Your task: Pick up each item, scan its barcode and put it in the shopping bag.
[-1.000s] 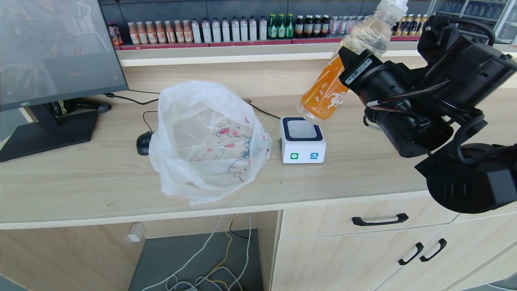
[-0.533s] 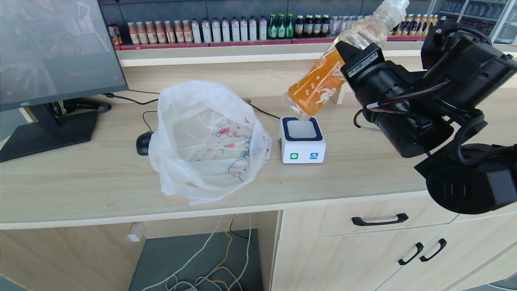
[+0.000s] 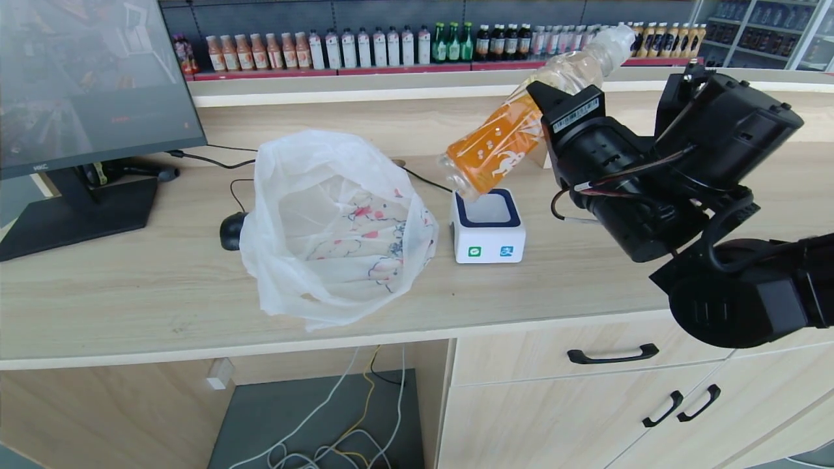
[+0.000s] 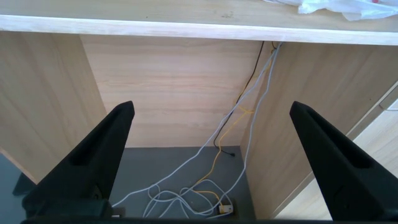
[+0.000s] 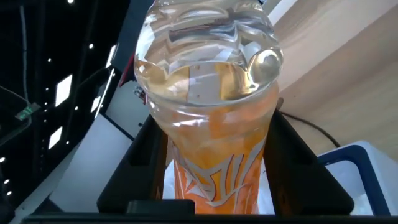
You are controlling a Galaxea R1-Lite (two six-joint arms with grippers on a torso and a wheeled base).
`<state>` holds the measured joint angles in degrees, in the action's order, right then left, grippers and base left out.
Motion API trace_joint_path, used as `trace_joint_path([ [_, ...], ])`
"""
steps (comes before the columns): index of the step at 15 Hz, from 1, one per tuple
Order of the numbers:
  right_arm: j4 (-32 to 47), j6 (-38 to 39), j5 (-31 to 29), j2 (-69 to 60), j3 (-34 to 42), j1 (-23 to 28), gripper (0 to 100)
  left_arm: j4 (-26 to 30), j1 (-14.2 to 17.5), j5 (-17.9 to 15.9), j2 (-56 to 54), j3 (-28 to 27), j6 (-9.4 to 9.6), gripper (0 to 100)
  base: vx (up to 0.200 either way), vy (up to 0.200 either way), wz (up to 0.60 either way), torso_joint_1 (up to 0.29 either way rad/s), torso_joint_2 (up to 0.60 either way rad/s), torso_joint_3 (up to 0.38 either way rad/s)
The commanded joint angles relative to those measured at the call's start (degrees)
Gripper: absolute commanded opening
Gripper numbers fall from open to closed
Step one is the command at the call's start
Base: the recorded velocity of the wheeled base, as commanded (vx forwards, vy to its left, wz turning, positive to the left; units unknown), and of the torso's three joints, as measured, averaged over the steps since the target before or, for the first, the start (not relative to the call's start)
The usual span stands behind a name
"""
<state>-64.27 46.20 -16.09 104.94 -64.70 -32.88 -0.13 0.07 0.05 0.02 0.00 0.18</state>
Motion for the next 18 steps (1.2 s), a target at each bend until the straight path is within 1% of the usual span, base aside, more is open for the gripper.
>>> trace_joint_path([
  [1,-0.07,1.17,0.53,1.24,-0.08,0.01,0,-0.04,0.01,-0.05,-0.02,0.00,-0.01,100,0.000,0.000,0.00,0.000,0.00,0.000],
  [3,-0.16,4.07,0.62,1.85,0.18,0.09,0,-0.04,0.01,0.04,-0.02,0.00,-0.01,100,0.000,0.000,0.00,0.000,0.00,0.000],
  [7,-0.42,6.71,0.62,3.26,0.10,0.18,0,-0.04,0.01,-0.05,-0.02,0.00,-0.01,100,0.000,0.000,0.00,0.000,0.00,0.000],
  [10,-0.42,11.98,0.45,4.75,0.10,1.76,0,-0.04,0.01,0.04,-0.02,0.00,-0.01,100,0.000,0.000,0.00,0.000,0.00,0.000],
  [13,-0.51,13.39,0.53,5.28,0.54,3.08,0,0.05,0.01,0.04,-0.02,0.00,-0.01,100,0.000,0.000,0.00,0.000,0.00,0.000],
  [18,-0.59,14.79,0.53,5.45,0.54,3.08,0,-0.04,0.01,-0.05,-0.02,0.00,-0.01,100,0.000,0.000,0.00,0.000,0.00,0.000],
])
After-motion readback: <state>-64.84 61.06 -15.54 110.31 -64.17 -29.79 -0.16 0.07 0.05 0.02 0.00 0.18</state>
